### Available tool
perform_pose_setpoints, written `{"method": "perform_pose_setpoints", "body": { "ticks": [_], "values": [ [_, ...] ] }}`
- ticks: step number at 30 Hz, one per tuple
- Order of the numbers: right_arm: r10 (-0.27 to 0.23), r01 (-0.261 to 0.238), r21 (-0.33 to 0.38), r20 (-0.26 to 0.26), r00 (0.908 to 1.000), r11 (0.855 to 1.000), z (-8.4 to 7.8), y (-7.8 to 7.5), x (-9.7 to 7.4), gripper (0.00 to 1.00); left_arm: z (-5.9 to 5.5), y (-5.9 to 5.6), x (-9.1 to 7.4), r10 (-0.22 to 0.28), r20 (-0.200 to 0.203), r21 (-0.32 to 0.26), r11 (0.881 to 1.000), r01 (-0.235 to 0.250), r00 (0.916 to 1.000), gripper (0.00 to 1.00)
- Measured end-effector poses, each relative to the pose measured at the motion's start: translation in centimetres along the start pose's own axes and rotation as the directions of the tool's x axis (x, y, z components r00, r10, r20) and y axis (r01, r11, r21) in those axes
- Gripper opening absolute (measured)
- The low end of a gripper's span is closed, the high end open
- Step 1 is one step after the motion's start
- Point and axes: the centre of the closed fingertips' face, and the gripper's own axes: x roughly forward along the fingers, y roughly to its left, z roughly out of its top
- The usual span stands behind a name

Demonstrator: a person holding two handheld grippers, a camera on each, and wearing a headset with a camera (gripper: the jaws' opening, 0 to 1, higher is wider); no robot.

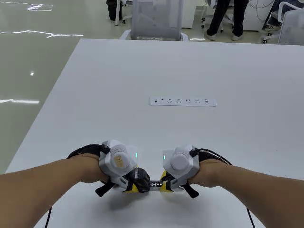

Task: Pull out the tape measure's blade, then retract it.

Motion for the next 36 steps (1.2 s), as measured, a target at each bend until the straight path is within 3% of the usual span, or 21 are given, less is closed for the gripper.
{"method": "perform_pose_setpoints", "body": {
  "ticks": [36],
  "values": [
    [-0.01, 0.01, 0.004, -0.018, 0.9998, 1.0, -1.5, -0.2, -0.5, 0.13, 0.1, 0.2, 0.2, 0.001, 0.004, -0.012, 1.0, -0.001, 1.0, 0.33]
  ]
}}
